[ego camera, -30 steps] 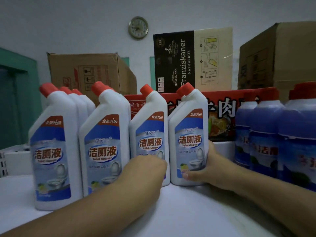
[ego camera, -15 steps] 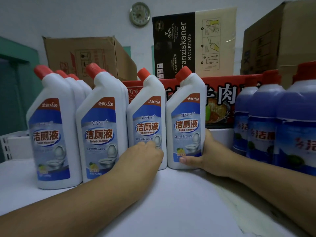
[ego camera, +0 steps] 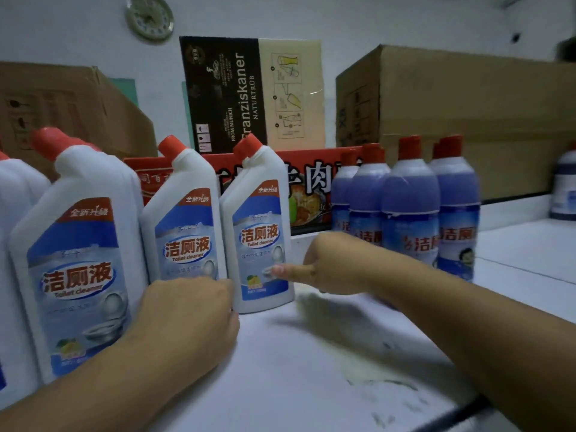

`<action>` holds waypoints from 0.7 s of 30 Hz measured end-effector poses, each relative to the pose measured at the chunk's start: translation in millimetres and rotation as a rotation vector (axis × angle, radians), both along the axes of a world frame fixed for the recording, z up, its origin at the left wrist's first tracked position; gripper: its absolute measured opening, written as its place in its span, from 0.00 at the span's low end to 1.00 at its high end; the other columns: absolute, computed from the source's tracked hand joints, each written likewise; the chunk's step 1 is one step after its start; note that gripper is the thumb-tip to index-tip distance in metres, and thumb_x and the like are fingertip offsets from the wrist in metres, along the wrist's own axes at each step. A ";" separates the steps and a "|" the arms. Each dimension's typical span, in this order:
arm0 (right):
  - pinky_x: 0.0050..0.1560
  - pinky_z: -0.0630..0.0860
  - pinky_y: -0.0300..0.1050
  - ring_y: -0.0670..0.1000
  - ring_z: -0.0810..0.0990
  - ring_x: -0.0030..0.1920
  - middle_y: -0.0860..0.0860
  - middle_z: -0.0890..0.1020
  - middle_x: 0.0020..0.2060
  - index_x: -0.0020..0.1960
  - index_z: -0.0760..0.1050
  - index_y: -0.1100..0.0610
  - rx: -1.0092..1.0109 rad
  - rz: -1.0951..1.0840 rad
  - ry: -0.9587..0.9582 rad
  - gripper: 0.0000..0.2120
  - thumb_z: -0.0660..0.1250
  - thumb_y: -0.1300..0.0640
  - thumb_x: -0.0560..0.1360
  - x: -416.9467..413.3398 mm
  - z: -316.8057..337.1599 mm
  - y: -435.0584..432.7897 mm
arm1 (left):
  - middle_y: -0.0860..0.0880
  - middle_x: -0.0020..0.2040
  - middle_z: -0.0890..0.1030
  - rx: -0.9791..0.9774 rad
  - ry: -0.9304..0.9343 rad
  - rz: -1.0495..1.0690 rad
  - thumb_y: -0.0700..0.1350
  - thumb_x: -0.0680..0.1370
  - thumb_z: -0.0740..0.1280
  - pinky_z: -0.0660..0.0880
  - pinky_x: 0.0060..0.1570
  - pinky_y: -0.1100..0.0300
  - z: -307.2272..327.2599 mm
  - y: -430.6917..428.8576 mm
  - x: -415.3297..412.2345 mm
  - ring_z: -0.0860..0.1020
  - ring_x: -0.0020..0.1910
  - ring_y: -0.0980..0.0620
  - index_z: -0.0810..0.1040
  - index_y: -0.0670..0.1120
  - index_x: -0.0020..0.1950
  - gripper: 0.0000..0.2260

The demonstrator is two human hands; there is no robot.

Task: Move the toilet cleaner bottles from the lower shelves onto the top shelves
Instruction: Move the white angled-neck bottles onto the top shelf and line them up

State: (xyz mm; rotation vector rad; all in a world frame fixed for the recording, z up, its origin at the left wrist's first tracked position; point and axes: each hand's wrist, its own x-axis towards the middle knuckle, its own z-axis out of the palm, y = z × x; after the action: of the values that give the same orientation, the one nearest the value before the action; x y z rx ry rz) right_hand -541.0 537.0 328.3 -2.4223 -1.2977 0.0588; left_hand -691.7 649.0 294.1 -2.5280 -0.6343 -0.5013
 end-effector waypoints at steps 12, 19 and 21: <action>0.29 0.68 0.41 0.44 0.73 0.26 0.44 0.76 0.25 0.33 0.75 0.52 0.920 -0.038 -0.475 0.17 0.63 0.40 0.71 100.8 16.2 -174.8 | 0.71 0.57 0.73 -0.802 -0.072 -0.401 0.79 0.52 0.63 0.73 0.56 0.69 11.3 -35.7 30.4 0.71 0.57 0.74 0.68 0.67 0.57 0.36; 0.31 0.77 0.38 0.45 0.81 0.35 0.41 0.79 0.40 0.46 0.69 0.41 0.246 0.180 0.048 0.08 0.65 0.39 0.72 153.3 -0.4 -163.7 | 0.53 0.78 0.52 -1.493 -0.417 -0.491 0.45 0.61 0.79 0.58 0.69 0.44 27.9 -114.8 130.1 0.59 0.74 0.47 0.39 0.63 0.75 0.58; 0.36 0.82 0.42 0.48 0.83 0.41 0.44 0.80 0.46 0.49 0.69 0.39 0.178 0.276 0.121 0.09 0.68 0.43 0.72 159.8 -1.5 -156.4 | 0.53 0.73 0.64 -1.604 -0.530 -0.519 0.37 0.67 0.74 0.63 0.66 0.41 28.3 -123.8 154.1 0.69 0.67 0.46 0.47 0.64 0.74 0.48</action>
State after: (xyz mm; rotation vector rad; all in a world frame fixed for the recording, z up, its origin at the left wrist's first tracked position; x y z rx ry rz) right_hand -381.1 380.6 326.8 -2.0472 -1.5041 0.1558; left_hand -537.6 525.3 322.4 -4.1819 -0.6649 -1.2165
